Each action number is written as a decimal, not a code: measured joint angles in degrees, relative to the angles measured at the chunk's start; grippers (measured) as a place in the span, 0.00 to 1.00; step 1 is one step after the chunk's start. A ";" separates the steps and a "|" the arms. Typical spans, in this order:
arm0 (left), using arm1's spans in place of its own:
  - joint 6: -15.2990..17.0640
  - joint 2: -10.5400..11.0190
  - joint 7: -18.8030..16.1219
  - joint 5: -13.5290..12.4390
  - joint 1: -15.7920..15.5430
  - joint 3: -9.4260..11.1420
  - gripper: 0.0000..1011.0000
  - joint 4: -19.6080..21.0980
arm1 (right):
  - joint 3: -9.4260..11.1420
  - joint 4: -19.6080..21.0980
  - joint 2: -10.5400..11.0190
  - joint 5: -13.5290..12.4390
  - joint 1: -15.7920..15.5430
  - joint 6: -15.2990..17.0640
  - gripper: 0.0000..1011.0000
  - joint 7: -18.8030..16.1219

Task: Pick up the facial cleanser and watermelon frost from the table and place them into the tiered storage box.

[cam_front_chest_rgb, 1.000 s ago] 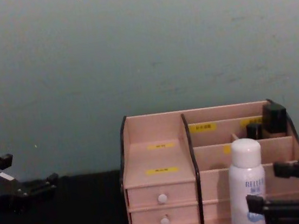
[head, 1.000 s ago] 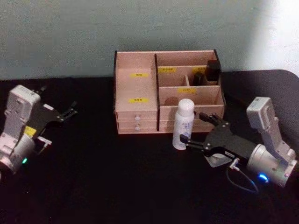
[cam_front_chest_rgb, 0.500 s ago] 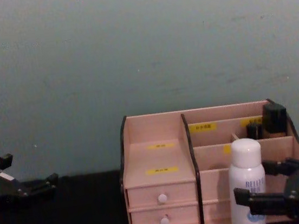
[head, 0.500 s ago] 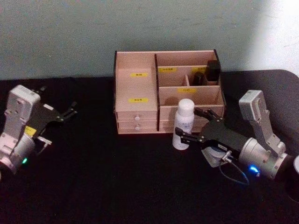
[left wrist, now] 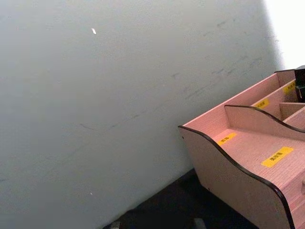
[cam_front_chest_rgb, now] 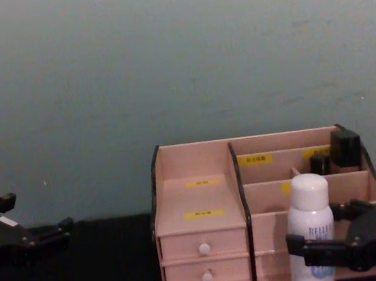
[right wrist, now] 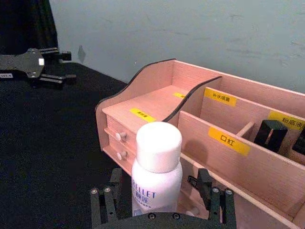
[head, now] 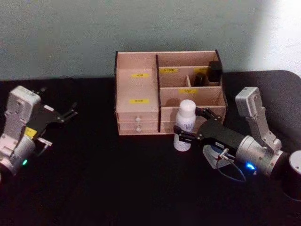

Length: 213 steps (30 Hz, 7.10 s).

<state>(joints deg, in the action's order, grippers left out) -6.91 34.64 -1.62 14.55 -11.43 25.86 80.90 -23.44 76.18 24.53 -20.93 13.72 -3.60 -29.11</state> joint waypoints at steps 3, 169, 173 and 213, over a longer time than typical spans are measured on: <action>0.00 0.00 0.00 0.00 0.00 0.00 0.99 0.00 | 0.12 -0.27 -0.18 0.01 0.11 0.31 0.99 -0.09; 0.00 0.00 0.00 0.00 0.00 0.00 0.99 0.00 | 1.91 -25.42 -12.16 5.04 21.83 -2.12 0.59 0.94; 0.00 0.00 0.00 0.00 0.00 0.00 0.99 0.00 | 1.91 -25.42 -12.18 5.09 21.83 -2.11 0.59 0.97; 0.00 0.00 0.00 0.00 0.00 0.00 0.99 0.00 | 1.94 -25.29 -12.11 4.89 21.78 -2.13 0.79 0.97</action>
<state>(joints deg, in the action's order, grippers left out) -6.91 34.65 -1.62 14.55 -11.43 25.86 80.90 -21.50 50.88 12.42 -16.04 35.49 -5.73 -28.15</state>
